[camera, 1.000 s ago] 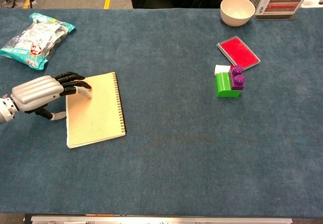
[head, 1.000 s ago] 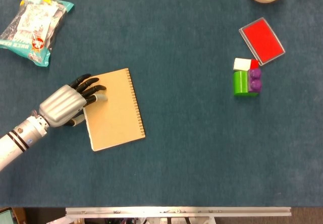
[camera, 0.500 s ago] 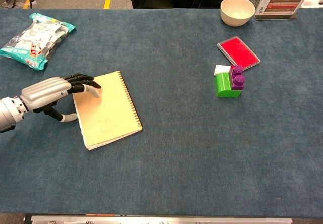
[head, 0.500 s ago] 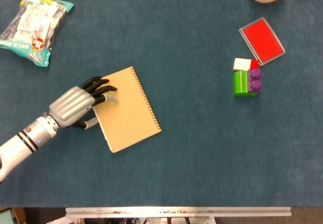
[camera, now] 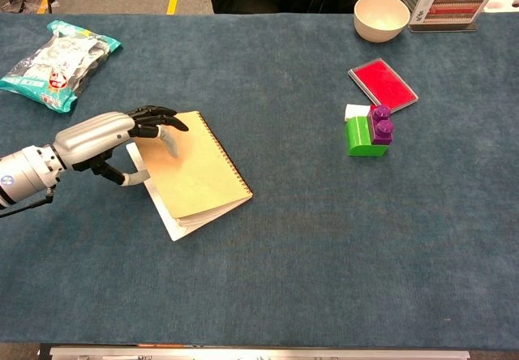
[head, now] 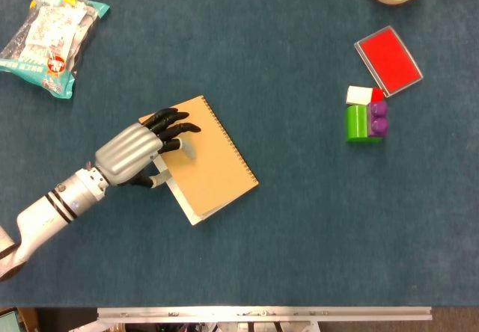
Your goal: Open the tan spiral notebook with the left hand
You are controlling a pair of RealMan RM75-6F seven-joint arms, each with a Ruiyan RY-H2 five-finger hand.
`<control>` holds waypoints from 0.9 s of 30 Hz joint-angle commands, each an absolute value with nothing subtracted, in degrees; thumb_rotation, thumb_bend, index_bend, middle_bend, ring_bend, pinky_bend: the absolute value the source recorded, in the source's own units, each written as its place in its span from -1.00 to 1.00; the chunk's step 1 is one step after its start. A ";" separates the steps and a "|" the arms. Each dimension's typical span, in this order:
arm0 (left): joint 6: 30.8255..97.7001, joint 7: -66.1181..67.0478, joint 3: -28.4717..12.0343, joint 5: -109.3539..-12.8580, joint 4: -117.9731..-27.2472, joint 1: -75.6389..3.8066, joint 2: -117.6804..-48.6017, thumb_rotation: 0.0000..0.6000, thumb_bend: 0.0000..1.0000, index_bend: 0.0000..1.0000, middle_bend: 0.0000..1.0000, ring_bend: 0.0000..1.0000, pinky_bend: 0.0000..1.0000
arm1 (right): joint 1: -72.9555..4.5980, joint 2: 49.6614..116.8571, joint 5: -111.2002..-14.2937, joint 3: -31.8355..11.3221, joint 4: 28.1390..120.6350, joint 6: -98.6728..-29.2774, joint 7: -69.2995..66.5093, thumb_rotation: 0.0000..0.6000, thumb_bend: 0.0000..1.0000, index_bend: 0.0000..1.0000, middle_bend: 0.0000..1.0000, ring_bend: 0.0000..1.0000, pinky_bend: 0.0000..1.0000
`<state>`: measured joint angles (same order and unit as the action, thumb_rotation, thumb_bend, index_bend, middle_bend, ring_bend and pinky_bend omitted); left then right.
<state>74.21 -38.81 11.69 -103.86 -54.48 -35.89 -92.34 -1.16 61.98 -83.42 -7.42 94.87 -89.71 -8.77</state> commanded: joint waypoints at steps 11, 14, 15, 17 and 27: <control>69.61 -36.07 9.79 -101.89 -64.18 -38.75 -89.43 1.00 -0.14 0.04 -0.68 -0.96 -1.00 | -1.67 62.45 -83.07 -7.70 93.69 -88.89 -9.66 1.00 0.07 -0.24 -0.26 -0.45 -0.27; 69.16 -35.46 9.68 -101.63 -65.28 -38.85 -89.06 1.00 -0.14 0.12 -0.68 -0.96 -1.00 | -1.66 62.47 -83.03 -7.68 93.50 -88.83 -9.89 1.00 0.07 -0.24 -0.26 -0.45 -0.27; 69.11 -35.23 9.70 -101.57 -65.63 -38.80 -88.90 1.00 -0.14 0.14 -0.68 -0.96 -1.00 | -1.64 62.51 -82.99 -7.71 93.40 -88.86 -10.00 1.00 0.06 -0.24 -0.26 -0.45 -0.26; 69.10 -35.02 9.82 -101.50 -66.03 -38.63 -88.68 1.00 -0.14 0.18 -0.68 -0.96 -1.00 | -1.60 62.56 -82.89 -7.75 93.21 -88.89 -10.15 1.00 0.07 -0.24 -0.26 -0.45 -0.26; 70.70 -34.49 10.14 -100.90 -66.39 -36.76 -87.60 1.00 -0.14 0.29 -0.64 -0.96 -1.00 | -1.59 62.67 -83.04 -7.77 92.67 -88.98 -10.87 1.00 0.07 -0.24 -0.26 -0.45 -0.27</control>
<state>70.53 -34.54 10.08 -100.97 -66.41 -36.93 -87.75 -1.58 62.66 -83.05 -7.77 92.66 -88.98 -10.87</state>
